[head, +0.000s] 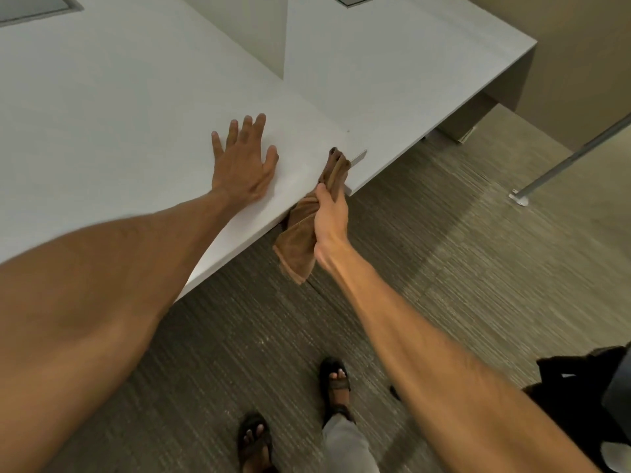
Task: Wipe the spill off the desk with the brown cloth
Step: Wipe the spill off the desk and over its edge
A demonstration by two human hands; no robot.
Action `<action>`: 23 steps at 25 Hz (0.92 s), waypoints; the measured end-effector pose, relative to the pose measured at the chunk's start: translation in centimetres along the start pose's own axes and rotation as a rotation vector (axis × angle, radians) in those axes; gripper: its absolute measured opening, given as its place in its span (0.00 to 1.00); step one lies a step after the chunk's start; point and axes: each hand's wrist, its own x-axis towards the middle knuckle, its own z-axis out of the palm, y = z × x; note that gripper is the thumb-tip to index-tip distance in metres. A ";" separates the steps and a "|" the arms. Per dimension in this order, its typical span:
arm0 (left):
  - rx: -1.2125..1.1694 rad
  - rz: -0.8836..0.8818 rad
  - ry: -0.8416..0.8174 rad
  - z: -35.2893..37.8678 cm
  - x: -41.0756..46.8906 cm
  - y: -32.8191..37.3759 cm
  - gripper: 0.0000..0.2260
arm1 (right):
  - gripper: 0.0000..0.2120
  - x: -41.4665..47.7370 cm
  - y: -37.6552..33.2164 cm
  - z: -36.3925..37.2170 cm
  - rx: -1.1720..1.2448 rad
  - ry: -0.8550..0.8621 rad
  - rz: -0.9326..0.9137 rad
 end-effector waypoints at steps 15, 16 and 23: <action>-0.028 0.021 0.039 -2.0 -2.9 -3.5 0.27 | 0.24 -12.6 7.1 3.7 -0.058 -0.174 0.018; -0.029 0.021 0.045 -1.9 -3.1 -3.6 0.27 | 0.24 -13.0 7.4 3.2 -0.059 -0.222 0.020; -0.154 -0.013 0.105 -1.6 -3.1 -4.2 0.27 | 0.23 -10.5 6.9 -4.1 -0.004 -0.151 0.069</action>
